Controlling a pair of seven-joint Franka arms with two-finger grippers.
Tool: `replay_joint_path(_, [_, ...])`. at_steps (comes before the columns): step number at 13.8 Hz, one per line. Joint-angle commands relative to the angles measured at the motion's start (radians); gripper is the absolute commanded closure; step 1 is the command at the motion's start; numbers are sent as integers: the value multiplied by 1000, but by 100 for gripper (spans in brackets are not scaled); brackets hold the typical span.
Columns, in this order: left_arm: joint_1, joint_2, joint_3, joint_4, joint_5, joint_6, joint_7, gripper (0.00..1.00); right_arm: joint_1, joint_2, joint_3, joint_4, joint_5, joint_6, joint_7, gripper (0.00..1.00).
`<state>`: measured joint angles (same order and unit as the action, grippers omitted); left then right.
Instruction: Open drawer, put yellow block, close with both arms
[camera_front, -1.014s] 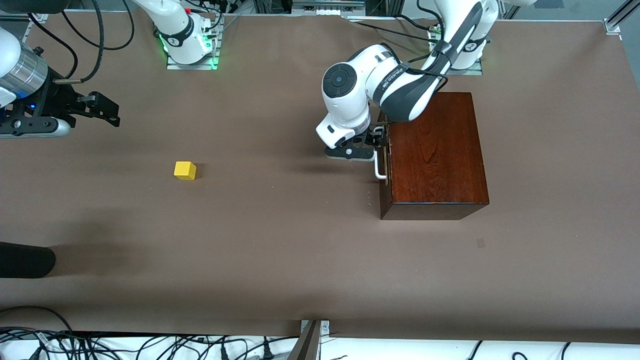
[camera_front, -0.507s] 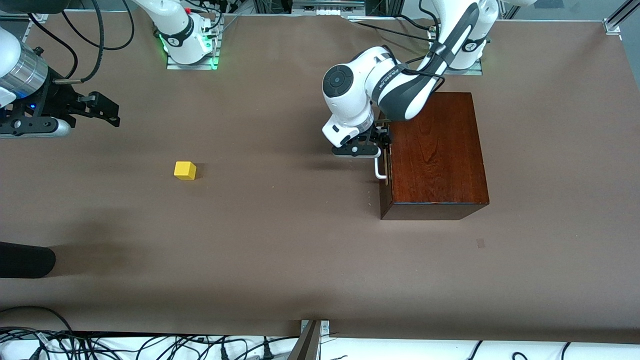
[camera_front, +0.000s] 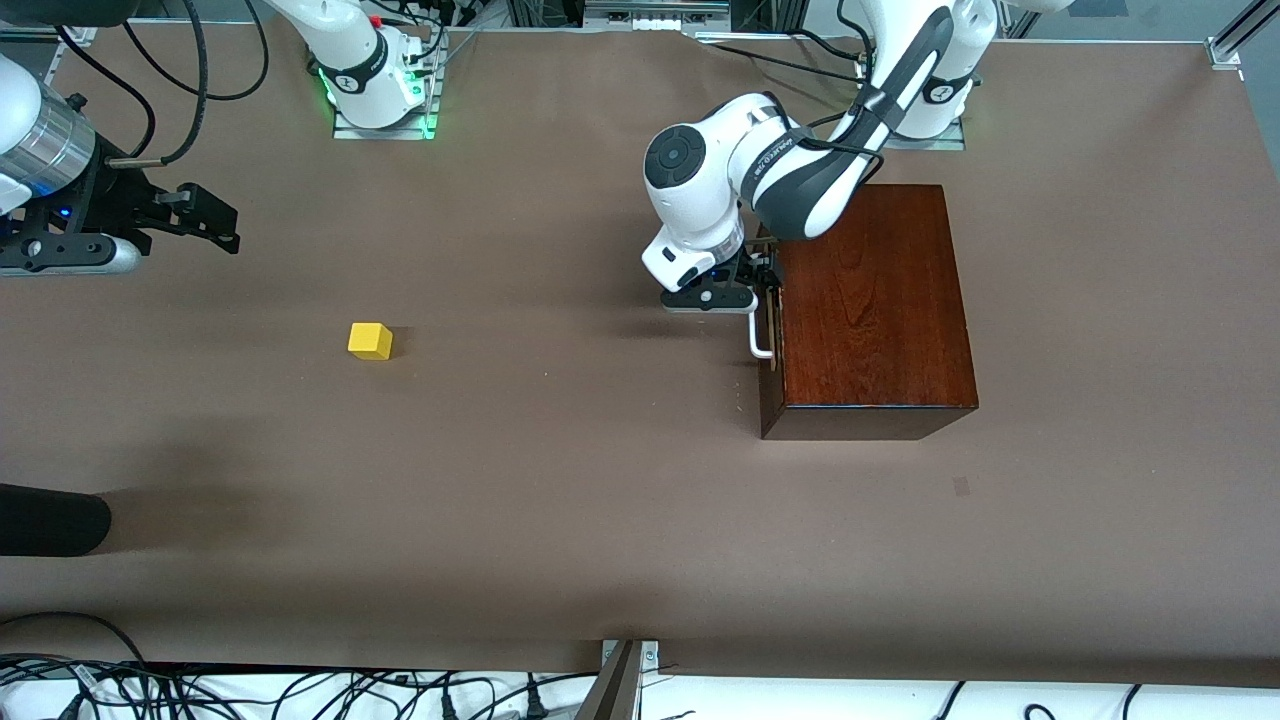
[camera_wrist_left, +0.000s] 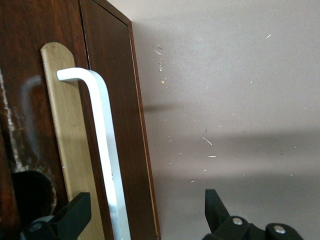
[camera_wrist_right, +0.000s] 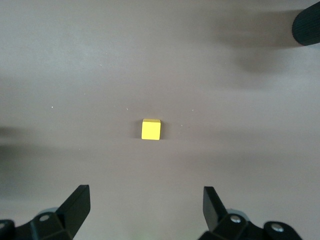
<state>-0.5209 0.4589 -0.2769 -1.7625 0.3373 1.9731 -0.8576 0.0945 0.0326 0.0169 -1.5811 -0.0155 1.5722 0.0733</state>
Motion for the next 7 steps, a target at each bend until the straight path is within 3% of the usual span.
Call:
replay_joint_path(1, [-5,12,4,-40,19,59,-49,0,-6,16,6,26,5,5,-6,0])
replay_joint_path(7, [-31,17,5,-34,31,59,-70,0,-10,61,5,24,3,17,-12,0])
